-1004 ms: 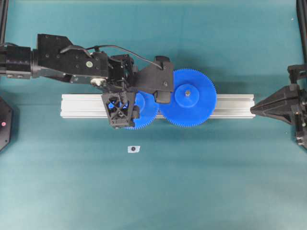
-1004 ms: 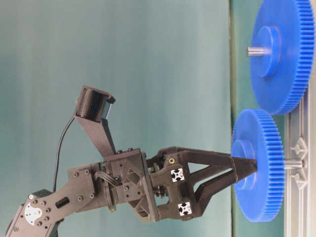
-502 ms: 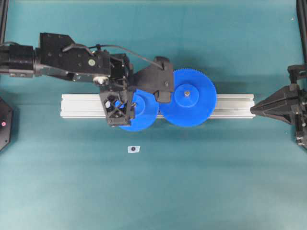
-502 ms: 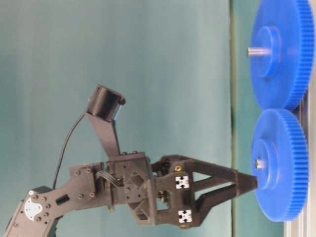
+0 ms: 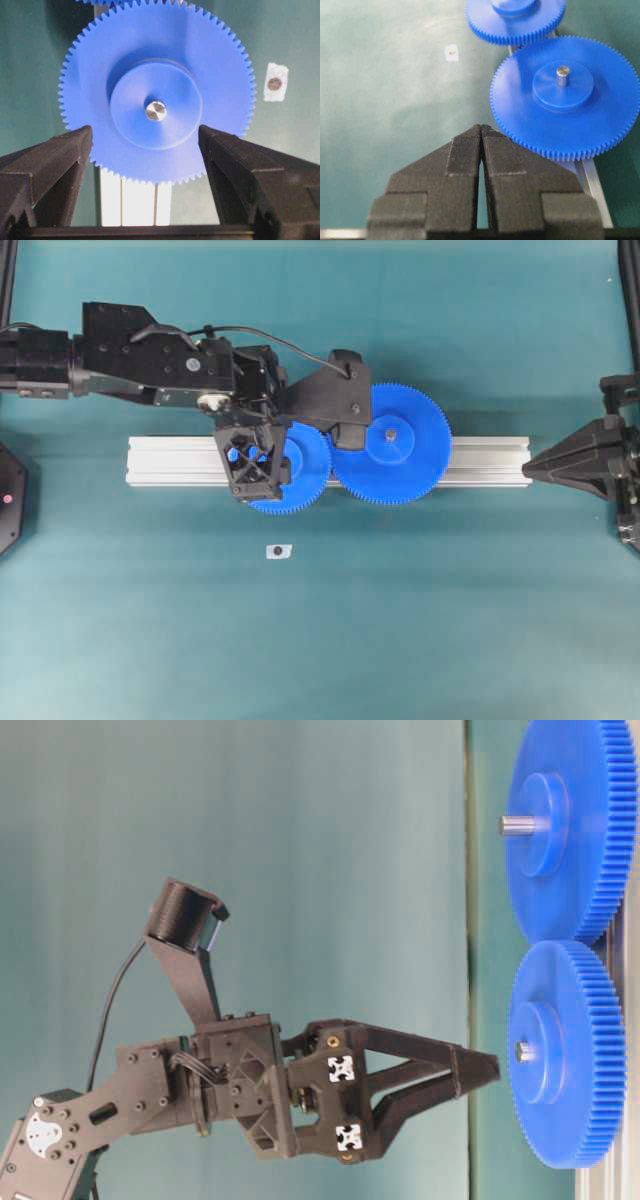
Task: Insert the small gear onto the shaft.
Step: 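Align the gear's bore with the shaft and lower it on, then open the left gripper to release the gear on the shaft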
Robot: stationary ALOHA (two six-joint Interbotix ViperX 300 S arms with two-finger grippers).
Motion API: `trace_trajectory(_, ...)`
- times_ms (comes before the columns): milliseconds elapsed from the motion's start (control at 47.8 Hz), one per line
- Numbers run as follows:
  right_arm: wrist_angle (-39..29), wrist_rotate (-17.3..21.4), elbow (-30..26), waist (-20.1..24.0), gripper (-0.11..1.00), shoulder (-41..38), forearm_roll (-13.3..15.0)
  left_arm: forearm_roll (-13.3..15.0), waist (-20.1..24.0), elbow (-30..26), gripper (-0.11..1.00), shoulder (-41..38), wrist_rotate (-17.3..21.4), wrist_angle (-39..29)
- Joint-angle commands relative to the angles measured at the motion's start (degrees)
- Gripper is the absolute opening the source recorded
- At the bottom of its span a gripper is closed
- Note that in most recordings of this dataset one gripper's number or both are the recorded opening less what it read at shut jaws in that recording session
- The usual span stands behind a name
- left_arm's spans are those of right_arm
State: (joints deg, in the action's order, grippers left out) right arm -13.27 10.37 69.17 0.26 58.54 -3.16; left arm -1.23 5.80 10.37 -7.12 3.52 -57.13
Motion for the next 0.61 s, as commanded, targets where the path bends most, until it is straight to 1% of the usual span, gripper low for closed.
trace_trajectory(0,0.26,0.53,-0.62,0.09,0.06,-0.26,-0.09,-0.09,-0.26,-2.29,0.80,1.49,-0.18,0.00)
trace_trajectory(314,0.26,0.53,-0.35,0.09,0.06,-0.26,-0.09,-0.26,-1.05,-4.66,0.80,4.39,-0.18,-0.44)
trace_trajectory(586,0.26,0.62,-0.35,0.09,0.06,0.00,-0.09,-0.09,-2.37,-5.36,0.80,7.65,-0.26,-1.05)
